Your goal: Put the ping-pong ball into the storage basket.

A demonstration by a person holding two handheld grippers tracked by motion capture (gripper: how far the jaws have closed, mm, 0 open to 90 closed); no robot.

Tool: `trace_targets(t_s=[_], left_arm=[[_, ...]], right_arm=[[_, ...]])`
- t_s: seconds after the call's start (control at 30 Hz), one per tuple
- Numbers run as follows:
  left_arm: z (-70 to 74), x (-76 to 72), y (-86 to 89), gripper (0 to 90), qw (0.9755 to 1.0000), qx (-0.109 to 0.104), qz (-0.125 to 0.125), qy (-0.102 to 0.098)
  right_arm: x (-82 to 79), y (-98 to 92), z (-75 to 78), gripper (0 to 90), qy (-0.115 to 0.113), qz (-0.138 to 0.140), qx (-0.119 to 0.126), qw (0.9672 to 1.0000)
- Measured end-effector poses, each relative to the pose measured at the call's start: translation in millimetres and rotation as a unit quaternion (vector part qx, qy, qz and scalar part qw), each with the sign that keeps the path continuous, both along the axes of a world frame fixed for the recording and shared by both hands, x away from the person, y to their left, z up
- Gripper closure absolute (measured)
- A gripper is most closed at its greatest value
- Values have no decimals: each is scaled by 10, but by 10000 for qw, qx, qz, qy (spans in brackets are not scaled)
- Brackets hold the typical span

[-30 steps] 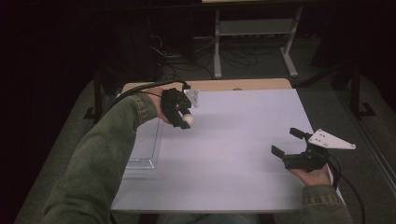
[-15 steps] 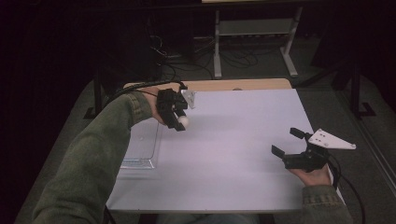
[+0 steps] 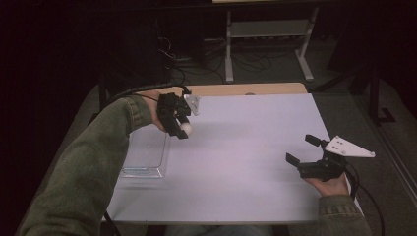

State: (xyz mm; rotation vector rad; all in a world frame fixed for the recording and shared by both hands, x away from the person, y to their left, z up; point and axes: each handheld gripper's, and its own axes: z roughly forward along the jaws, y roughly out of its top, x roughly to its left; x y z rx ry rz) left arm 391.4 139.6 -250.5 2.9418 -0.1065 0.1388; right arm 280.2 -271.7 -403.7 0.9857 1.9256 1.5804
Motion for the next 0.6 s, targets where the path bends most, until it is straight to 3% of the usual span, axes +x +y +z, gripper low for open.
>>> trace_targets(t_s=[0.6], left_arm=[[84, -59, 200, 509, 9998, 116, 126, -38]], right_arm=[[0, 4, -4, 0, 23, -1, -10, 10000]])
